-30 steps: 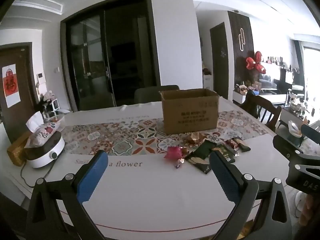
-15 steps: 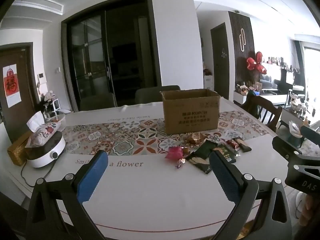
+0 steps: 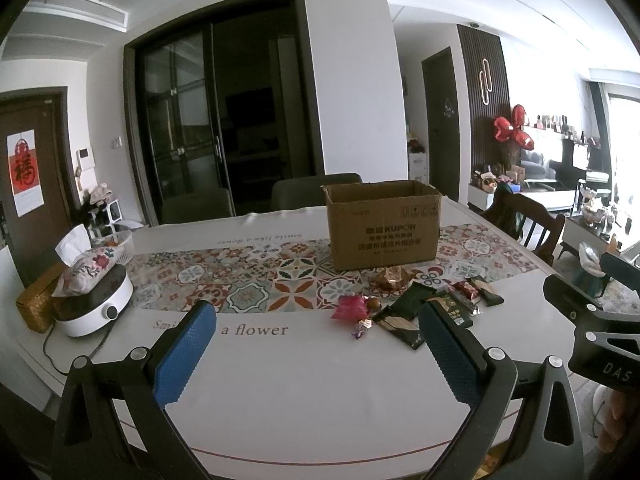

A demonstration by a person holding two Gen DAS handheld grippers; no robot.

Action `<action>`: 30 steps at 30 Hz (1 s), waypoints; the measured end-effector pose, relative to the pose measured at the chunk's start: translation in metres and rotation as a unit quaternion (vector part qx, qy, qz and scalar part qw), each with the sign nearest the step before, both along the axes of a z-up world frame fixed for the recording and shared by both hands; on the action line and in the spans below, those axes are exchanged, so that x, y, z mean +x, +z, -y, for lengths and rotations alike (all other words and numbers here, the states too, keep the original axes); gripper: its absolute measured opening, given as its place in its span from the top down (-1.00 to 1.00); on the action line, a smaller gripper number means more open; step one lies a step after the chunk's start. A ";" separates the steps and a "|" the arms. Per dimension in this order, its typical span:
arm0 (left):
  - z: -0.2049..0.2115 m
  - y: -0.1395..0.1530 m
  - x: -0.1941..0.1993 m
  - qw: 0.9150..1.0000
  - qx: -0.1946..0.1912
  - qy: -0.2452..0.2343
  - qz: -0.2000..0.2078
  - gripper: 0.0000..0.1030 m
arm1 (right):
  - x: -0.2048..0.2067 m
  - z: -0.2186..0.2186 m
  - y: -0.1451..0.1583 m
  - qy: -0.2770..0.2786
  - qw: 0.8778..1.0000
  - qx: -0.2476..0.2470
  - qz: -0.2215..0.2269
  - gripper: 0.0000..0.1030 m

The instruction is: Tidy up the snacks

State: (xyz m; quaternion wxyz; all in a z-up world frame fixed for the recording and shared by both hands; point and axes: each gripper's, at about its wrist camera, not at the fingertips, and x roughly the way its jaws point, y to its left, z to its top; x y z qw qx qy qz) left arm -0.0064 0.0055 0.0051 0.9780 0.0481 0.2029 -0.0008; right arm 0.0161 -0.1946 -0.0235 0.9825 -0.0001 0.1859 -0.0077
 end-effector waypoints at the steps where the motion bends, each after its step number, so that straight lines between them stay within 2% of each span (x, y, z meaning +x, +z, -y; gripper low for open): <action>1: 0.000 0.000 0.000 1.000 0.000 0.000 0.000 -1.00 | 0.000 0.000 0.000 0.000 1.000 0.000 0.000 -0.99; 30: -0.002 0.001 -0.001 1.000 0.001 0.000 0.003 -1.00 | 0.000 -0.001 -0.001 0.001 1.000 -0.001 0.001 -0.99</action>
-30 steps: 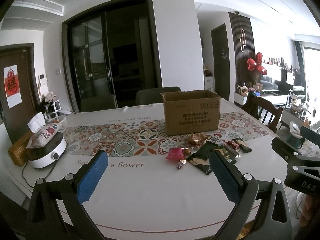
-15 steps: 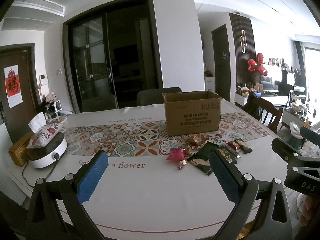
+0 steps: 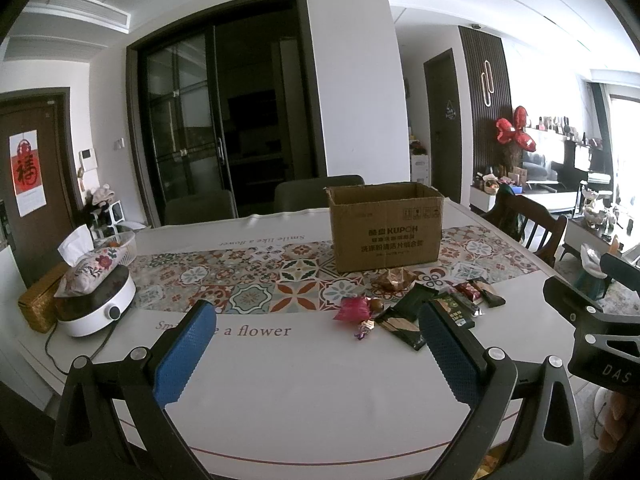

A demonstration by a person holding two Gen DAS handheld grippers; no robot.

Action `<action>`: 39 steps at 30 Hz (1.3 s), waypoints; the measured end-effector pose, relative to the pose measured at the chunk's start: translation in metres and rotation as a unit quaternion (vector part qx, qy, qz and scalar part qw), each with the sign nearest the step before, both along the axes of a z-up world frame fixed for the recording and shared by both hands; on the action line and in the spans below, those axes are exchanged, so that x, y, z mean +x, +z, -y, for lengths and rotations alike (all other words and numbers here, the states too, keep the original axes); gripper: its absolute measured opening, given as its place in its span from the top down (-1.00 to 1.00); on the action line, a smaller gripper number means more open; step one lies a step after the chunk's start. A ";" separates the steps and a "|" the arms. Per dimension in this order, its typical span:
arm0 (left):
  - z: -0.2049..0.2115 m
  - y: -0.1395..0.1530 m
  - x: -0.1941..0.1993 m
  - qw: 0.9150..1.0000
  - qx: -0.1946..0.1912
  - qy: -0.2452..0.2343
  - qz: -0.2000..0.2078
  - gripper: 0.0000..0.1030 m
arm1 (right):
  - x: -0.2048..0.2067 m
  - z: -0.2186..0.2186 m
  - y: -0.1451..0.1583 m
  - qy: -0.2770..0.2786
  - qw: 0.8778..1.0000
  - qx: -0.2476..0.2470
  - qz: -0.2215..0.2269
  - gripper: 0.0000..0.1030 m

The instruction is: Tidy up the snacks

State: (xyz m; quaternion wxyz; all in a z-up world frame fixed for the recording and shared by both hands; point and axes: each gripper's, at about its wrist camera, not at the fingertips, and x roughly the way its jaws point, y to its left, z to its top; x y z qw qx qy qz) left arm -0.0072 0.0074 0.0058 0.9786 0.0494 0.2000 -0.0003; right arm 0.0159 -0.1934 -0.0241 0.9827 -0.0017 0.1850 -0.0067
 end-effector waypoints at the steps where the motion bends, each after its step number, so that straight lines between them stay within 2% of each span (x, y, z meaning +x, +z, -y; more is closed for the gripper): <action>1: 0.000 0.000 0.000 1.000 0.000 0.000 0.000 -1.00 | 0.000 0.000 0.000 0.000 1.000 0.000 0.000 -0.99; 23: -0.001 0.000 -0.001 1.000 0.001 0.000 -0.001 -1.00 | 0.001 -0.004 -0.003 0.002 1.000 -0.001 -0.003 -0.99; 29: -0.008 -0.003 0.008 1.000 0.006 -0.003 -0.017 -1.00 | 0.009 -0.008 -0.012 0.010 1.000 -0.001 -0.017 -0.99; 35: -0.002 -0.019 0.033 0.999 0.011 -0.020 -0.045 -0.99 | 0.025 -0.010 -0.025 0.020 0.999 -0.004 -0.041 -0.99; 39: 0.001 -0.027 0.048 0.998 0.014 -0.034 -0.060 -0.86 | 0.039 -0.012 -0.034 0.025 0.998 -0.002 -0.058 -0.99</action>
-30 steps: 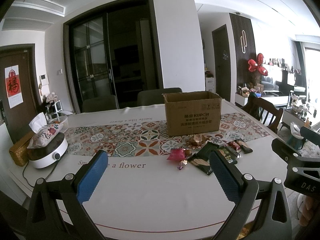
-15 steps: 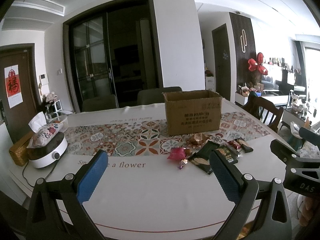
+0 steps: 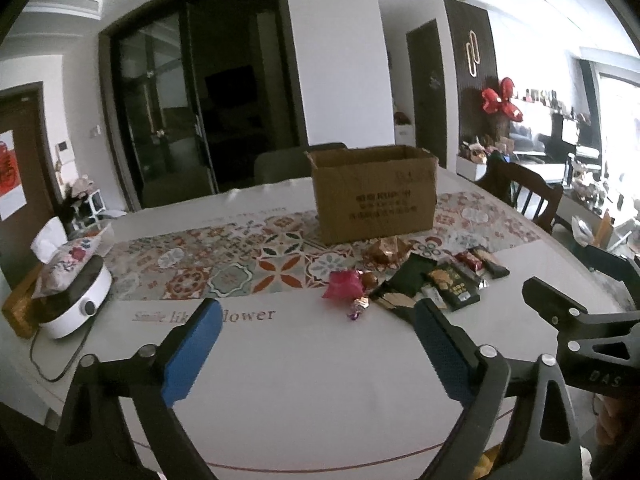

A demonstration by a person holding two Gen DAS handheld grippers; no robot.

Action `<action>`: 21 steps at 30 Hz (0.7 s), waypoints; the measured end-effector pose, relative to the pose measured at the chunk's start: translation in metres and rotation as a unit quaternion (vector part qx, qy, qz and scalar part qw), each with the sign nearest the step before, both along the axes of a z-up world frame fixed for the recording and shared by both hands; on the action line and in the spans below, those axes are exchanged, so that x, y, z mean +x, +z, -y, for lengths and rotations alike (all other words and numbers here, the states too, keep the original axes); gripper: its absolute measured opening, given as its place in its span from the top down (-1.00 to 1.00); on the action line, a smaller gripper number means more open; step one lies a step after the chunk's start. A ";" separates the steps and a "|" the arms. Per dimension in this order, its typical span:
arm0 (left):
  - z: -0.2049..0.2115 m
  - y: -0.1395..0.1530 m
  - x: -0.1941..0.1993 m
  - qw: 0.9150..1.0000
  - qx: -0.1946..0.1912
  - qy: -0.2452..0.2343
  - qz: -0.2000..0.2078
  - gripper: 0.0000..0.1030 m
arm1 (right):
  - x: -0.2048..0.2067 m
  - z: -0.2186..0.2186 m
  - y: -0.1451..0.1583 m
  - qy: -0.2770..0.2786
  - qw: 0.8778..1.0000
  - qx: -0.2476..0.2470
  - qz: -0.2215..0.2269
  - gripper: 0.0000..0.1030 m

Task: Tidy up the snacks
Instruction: 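Lower the left tool onto the wrapped chocolate while the right tool grasps the white snack bar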

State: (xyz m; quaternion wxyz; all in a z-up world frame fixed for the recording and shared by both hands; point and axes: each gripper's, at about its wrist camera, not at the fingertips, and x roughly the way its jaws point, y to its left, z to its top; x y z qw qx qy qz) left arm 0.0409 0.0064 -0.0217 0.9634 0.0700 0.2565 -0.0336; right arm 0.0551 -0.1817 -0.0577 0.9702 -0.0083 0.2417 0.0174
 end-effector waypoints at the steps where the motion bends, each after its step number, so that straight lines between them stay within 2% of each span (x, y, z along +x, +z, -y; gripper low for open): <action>1: 0.001 -0.003 0.004 1.000 0.000 -0.005 -0.005 -0.84 | 0.003 -0.001 -0.001 0.000 1.000 0.000 -0.002 -0.98; 8: 0.005 -0.025 0.036 0.998 -0.004 -0.031 -0.048 -0.47 | 0.031 -0.004 -0.016 0.006 0.999 -0.001 -0.032 -0.97; 16: 0.010 -0.053 0.076 0.993 -0.011 -0.060 -0.099 -0.05 | 0.072 -0.008 -0.037 0.015 0.998 0.003 -0.067 -0.75; 21: 0.014 -0.069 0.101 0.989 -0.016 -0.079 -0.126 0.12 | 0.099 -0.008 -0.052 0.012 0.995 0.011 -0.096 -0.59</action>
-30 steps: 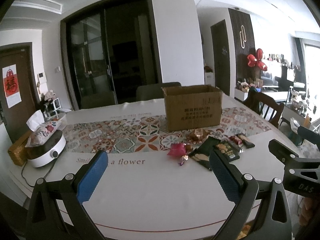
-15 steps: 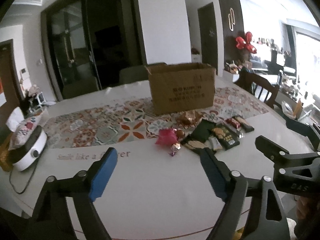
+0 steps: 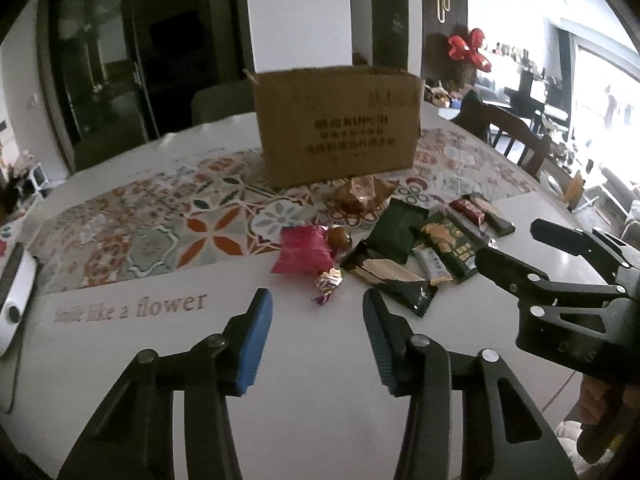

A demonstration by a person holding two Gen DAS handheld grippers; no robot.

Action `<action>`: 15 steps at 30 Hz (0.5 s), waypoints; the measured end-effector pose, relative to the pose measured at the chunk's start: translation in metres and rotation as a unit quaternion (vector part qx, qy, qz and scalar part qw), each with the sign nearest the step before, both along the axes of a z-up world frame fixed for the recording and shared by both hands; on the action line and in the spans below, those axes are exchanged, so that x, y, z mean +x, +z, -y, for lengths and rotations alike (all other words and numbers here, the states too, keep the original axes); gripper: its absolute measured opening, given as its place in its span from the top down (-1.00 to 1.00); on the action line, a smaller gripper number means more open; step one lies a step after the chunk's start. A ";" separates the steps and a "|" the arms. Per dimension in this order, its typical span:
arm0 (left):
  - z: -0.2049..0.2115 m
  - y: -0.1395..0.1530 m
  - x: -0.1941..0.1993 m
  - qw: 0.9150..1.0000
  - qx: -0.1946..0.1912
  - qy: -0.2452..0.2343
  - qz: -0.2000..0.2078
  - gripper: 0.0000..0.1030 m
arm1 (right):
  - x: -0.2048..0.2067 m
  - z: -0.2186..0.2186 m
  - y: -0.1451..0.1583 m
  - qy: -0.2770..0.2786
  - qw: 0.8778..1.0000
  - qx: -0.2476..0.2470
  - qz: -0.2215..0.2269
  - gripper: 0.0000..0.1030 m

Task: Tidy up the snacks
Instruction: 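Lower the left tool onto the wrapped chocolate while the right tool grasps the white snack bar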

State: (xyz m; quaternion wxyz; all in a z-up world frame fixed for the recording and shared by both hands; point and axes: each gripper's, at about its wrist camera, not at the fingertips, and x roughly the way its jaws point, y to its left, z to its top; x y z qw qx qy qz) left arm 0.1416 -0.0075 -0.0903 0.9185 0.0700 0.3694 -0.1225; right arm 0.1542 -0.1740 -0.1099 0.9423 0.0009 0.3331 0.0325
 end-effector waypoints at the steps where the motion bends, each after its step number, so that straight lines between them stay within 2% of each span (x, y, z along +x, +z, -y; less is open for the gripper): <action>1: 0.001 -0.004 0.006 1.000 -0.001 -0.003 -0.007 0.17 | 0.004 0.000 -0.002 0.000 1.000 0.000 -0.004 -0.56; 6: 0.003 -0.019 0.029 0.999 -0.016 -0.012 -0.041 0.28 | 0.027 0.001 -0.016 0.004 0.999 0.008 -0.032 -0.36; 11: 0.011 -0.030 0.039 0.998 -0.008 -0.035 -0.047 0.37 | 0.041 -0.010 -0.029 0.019 0.998 0.011 -0.054 -0.18; 15: 0.011 -0.039 0.048 0.997 -0.012 -0.042 -0.060 0.43 | 0.050 -0.013 -0.038 0.026 0.997 0.021 -0.068 0.05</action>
